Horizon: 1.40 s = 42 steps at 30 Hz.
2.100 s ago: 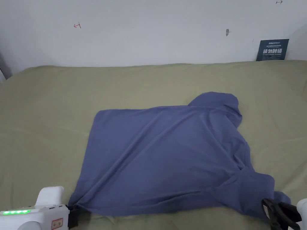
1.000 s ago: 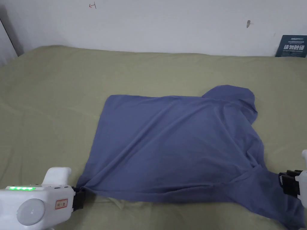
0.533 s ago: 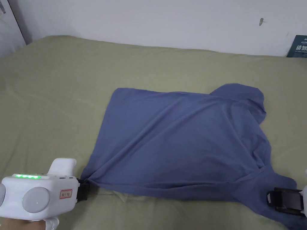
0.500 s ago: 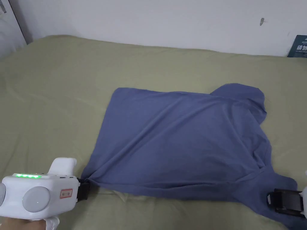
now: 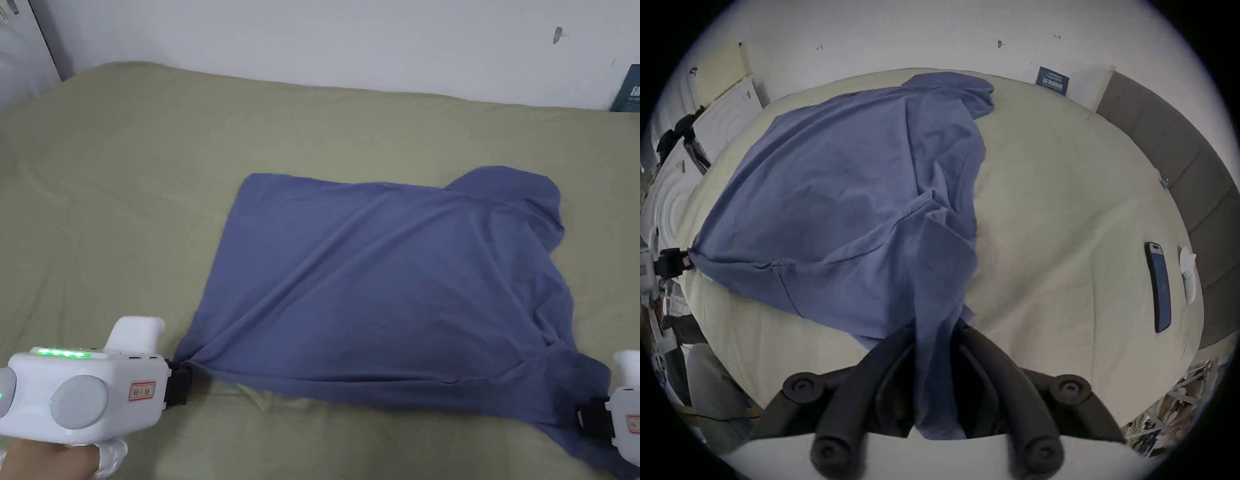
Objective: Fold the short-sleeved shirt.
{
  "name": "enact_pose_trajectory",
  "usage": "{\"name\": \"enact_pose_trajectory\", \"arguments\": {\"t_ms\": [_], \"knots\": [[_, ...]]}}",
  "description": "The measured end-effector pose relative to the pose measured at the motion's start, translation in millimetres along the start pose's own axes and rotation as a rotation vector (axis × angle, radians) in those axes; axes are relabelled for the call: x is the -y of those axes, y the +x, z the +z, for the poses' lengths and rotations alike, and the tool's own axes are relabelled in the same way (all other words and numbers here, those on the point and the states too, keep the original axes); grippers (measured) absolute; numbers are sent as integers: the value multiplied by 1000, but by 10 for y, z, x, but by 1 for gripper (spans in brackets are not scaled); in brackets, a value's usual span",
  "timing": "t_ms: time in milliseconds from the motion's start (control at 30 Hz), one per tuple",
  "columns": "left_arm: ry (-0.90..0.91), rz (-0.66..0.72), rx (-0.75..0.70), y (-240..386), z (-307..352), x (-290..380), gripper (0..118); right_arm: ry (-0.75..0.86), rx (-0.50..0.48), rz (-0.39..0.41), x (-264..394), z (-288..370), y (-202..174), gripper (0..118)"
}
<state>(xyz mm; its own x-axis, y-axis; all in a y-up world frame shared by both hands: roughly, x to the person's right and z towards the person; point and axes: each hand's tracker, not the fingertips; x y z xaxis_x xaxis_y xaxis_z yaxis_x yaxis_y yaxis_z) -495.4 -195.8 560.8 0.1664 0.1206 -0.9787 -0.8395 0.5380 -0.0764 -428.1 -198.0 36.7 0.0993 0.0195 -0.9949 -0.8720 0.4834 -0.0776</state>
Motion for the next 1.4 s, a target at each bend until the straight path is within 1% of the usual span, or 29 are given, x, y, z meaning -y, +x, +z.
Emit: {"name": "enact_pose_trajectory", "arguments": {"t_ms": [200,333,433,533,633,733,867,967,1067,1167,1200,1300,1400], "knots": [[38,-2,2,-29,61,-25,5,32,-40,-38,-38,163,85,11],[58,-29,-1,9,138,-33,5,76,-46,-29,-37,329,99,11],[76,-37,2,11,201,-49,5,115,-65,-46,-60,417,134,11],[96,-36,6,-32,231,-67,5,133,-73,-35,-69,523,127,11],[146,-66,0,1,333,-66,5,145,-71,-14,-72,615,121,11],[128,-69,16,22,401,-65,5,182,-57,-18,-55,626,158,11],[140,-91,18,79,511,-76,5,181,-93,-39,-86,748,247,10],[131,-76,42,89,575,-204,5,169,-117,-52,-176,844,229,10],[105,-93,38,33,425,-405,5,149,-125,-35,-353,797,239,10],[83,-118,43,18,333,-658,5,118,-134,-31,-614,700,252,11],[83,-119,43,25,312,-747,5,106,-138,-23,-695,571,350,10],[82,-130,45,34,239,-1026,5,70,-129,-17,-962,419,389,10],[66,-172,22,63,126,-1276,5,46,-132,-41,-1208,316,438,11]]}}
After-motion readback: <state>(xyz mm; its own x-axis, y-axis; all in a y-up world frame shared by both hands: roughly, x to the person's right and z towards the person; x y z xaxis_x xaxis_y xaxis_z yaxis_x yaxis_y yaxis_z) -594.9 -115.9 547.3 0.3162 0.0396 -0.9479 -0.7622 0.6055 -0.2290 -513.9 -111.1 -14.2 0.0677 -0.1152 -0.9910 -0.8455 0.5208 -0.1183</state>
